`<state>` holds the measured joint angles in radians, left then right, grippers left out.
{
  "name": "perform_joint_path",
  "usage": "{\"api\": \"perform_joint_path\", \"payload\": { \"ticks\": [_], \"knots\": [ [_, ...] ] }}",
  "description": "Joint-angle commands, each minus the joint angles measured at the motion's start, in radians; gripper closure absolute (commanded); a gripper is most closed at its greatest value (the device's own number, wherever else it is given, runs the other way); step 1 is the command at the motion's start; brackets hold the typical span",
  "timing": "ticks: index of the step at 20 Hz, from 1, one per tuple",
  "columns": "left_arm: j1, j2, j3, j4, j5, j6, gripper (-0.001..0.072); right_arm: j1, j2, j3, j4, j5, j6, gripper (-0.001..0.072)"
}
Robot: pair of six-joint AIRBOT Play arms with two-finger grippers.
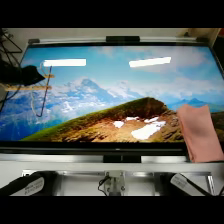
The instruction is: Fold the shirts.
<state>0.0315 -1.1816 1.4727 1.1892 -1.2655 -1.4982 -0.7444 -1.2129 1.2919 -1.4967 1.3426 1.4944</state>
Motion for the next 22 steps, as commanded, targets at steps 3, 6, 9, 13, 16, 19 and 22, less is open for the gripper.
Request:
{"api": "perform_joint_path", "payload": {
  "ticks": [3, 6, 9, 13, 16, 19, 22],
  "knots": [
    [-0.251, -0.148, 0.002, 0.568, -0.214, -0.19, 0.0613, 0.485, -0.031, 0.105, -0.123, -0.08, 0.162, 0.0152],
    [-0.268, -0.23, -0.008, 0.492, -0.2, -0.189, -0.0008, 0.6, -0.132, 0.105, 0.013, 0.02, 0.196, 0.015],
    [-0.278, -0.232, -0.047, 0.444, -0.083, -0.172, -0.0001, 0.653, -0.19, 0.105, 0.037, 0.048, 0.196, 0.015],
    [-0.291, -0.232, -0.076, 0.444, -0.071, -0.172, 0.0038, 0.679, -0.197, 0.105, 0.055, 0.044, 0.195, 0.015],
    [-0.292, -0.233, -0.099, 0.442, -0.024, -0.172, 0.0038, 0.679, -0.197, 0.105, 0.059, 0.043, 0.195, 0.015],
    [-0.292, -0.234, -0.1, 0.44, -0.015, -0.172, 0.0038, 0.679, -0.197, 0.105, 0.059, 0.044, 0.195, 0.015],
    [-0.291, -0.234, -0.1, 0.44, -0.046, -0.172, 0.0037, 0.679, -0.197, 0.105, 0.059, 0.044, 0.195, 0.0151]
  ]
}}
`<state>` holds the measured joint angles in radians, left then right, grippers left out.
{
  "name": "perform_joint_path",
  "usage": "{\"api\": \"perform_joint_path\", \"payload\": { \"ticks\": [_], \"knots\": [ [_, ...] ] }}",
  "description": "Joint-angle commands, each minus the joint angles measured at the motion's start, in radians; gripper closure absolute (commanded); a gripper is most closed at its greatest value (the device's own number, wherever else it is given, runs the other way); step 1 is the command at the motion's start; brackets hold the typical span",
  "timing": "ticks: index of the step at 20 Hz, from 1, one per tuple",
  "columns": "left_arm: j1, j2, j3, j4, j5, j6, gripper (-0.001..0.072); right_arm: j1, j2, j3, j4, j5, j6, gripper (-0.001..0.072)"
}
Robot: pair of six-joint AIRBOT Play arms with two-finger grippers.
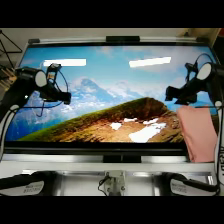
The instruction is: Fold the shirts.
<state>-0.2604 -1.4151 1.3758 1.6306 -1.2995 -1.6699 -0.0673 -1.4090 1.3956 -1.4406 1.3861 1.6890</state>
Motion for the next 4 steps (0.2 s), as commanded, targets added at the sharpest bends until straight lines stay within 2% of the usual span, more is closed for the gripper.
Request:
{"api": "perform_joint_path", "payload": {
  "ticks": [1, 4],
  "knots": [
    [0.0, 0.0, -0.003, -0.002, -0.017, 0.0, 0.0038, 0.002, -0.001, 0.001, 0.003, 0.0, 0.001, 0.0151],
    [0.0, 0.0, -0.003, -0.002, -0.016, 0.0, 0.0038, 0.002, -0.001, 0.001, 0.003, 0.0, 0.001, 0.0151]
  ]
}}
